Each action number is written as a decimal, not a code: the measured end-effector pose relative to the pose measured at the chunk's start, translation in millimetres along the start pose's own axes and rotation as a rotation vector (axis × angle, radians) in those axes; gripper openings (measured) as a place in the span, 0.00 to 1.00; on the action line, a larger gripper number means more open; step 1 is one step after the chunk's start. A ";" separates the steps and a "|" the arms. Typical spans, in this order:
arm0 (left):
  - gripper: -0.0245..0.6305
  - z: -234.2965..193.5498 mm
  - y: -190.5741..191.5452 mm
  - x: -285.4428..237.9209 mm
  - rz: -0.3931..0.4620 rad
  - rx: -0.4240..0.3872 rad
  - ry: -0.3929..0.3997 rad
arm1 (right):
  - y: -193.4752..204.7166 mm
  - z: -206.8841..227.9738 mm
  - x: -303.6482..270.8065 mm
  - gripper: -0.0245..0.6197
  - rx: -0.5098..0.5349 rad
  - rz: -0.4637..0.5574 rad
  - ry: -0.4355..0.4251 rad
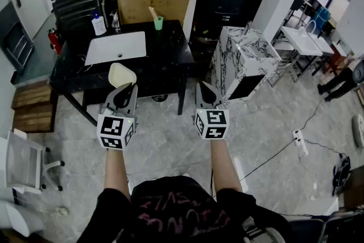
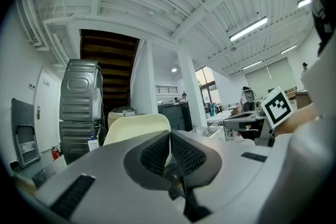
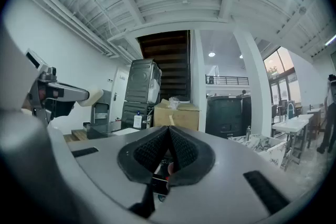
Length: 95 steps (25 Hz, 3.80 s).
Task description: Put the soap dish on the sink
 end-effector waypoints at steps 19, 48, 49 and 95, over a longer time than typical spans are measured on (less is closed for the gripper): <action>0.07 -15.7 9.7 28.4 -0.001 -0.001 0.038 | -1.8 -40.2 8.8 0.06 0.031 0.008 -0.001; 0.07 -80.7 52.0 -43.1 -0.072 -0.005 0.063 | 21.1 -38.2 -95.9 0.06 0.001 -0.019 0.018; 0.07 -84.2 55.3 -51.1 -0.078 0.000 0.064 | 23.4 -36.0 -104.0 0.06 0.000 -0.023 0.016; 0.07 -143.1 71.0 -399.4 -0.196 0.007 0.005 | 50.8 144.0 -415.8 0.06 -0.033 -0.072 -0.099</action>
Point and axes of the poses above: the fingertips, and each gripper's own axes: x backward along the fingers, z to its right, y out of its underside, the point moved 7 cm from there along x, backward along the fingers, and after that the axes turned 2 degrees about y, right-handed, at the moved point
